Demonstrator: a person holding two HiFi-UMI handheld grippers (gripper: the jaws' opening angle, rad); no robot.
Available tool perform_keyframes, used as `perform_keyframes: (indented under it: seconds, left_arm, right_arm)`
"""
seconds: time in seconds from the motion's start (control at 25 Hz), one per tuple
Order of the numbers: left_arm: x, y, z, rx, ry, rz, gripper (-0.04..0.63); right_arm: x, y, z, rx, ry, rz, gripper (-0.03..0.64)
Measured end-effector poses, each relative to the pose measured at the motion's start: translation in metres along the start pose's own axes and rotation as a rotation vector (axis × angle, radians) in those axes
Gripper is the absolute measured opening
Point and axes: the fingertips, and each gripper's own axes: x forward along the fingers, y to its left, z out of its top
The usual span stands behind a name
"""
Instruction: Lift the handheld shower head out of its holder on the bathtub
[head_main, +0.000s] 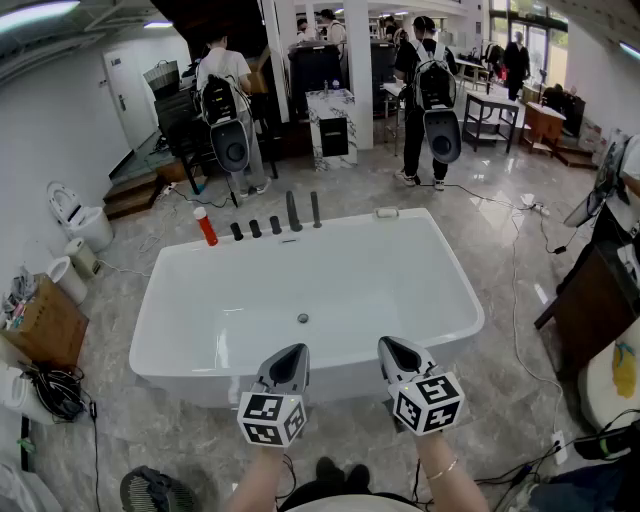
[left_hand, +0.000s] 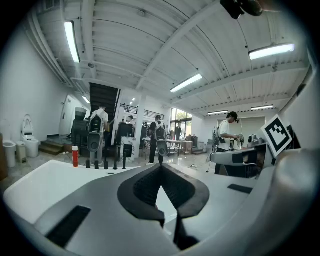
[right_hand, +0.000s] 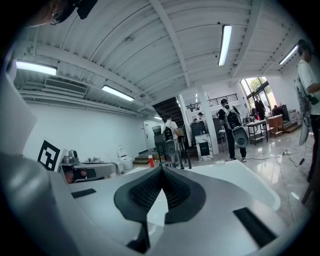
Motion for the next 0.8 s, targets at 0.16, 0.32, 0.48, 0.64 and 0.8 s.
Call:
perform_keyframes:
  seconds: [0.16,0.32,0.48,0.64,0.8]
  left_arm:
    - [-0.003,-0.004,0.003,0.003,-0.011,0.002,0.02]
    - [-0.007,-0.002,0.007,-0.009,-0.027,0.024,0.02]
    - [-0.008,0.003,0.013,-0.003,-0.03,0.039,0.02]
    - [-0.002,0.007,0.01,-0.002,-0.022,0.043,0.02]
    - [0.013,0.016,0.009,-0.004,-0.017,0.048,0.02]
  right_arm:
    - [-0.008,-0.004,-0.008,0.012,0.001,-0.001,0.005]
    - [-0.012,-0.007,-0.014,0.016,0.013,0.004,0.006]
    - [-0.01,-0.008,-0.014,0.02,0.015,0.006,0.006]
    - [-0.005,-0.013,-0.015,0.017,0.009,0.007,0.008]
    - [0.009,-0.023,-0.013,0.019,0.006,-0.003,0.008]
